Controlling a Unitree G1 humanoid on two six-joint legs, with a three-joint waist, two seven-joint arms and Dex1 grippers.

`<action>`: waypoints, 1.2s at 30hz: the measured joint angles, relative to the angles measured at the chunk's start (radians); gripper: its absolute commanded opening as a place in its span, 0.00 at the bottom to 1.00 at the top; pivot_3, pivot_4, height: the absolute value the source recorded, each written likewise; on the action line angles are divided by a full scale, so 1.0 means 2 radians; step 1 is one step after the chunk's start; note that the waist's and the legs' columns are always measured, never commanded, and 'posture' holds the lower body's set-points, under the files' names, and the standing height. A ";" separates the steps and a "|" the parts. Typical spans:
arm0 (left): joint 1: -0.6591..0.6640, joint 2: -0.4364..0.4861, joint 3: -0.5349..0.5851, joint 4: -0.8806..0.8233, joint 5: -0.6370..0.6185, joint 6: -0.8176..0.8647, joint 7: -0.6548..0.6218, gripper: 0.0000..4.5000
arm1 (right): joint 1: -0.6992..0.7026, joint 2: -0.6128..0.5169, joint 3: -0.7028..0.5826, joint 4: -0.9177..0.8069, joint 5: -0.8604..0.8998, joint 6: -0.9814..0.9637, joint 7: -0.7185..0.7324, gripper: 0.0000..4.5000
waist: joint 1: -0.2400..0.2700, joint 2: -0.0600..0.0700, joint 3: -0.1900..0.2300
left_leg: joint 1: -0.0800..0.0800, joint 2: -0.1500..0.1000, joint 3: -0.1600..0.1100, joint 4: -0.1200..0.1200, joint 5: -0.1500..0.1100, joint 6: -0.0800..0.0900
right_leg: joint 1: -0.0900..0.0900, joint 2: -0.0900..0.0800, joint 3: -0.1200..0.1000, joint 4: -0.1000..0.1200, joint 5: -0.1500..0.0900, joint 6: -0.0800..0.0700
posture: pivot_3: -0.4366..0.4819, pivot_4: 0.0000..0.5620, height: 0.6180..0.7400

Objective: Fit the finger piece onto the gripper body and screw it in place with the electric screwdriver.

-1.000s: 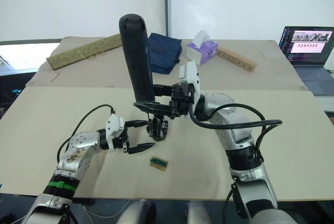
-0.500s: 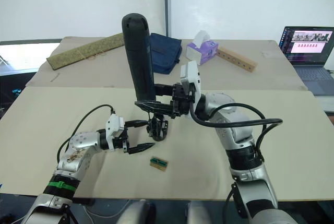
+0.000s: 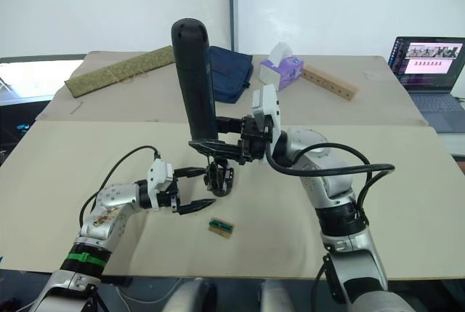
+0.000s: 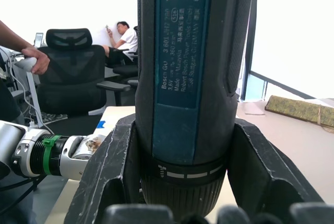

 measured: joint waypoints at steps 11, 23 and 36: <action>0.000 0.000 -0.001 0.000 0.000 0.000 0.001 1.00 | -0.002 -0.006 0.000 0.002 0.001 0.001 0.002 0.42 | 0.000 0.000 0.000 | 0.000 0.000 0.000 0.000 0.000 0.000 | 0.000 0.000 0.000 0.000 0.000 0.000 | 0.48 0.27 1.00; 0.000 -0.001 -0.002 0.000 0.000 0.000 0.001 1.00 | -0.002 -0.007 0.000 0.004 0.001 0.001 0.002 0.42 | 0.000 0.000 0.000 | 0.000 0.000 0.000 0.000 0.000 0.000 | 0.000 0.000 0.000 0.000 0.000 0.000 | 0.48 0.27 1.00; 0.000 -0.001 -0.004 0.004 0.002 0.000 0.002 1.00 | 0.001 -0.001 0.006 0.004 -0.002 0.001 -0.002 0.42 | 0.000 0.000 0.000 | 0.000 0.000 0.000 0.000 0.000 0.000 | 0.000 0.000 0.000 0.000 0.000 0.000 | 0.48 0.27 1.00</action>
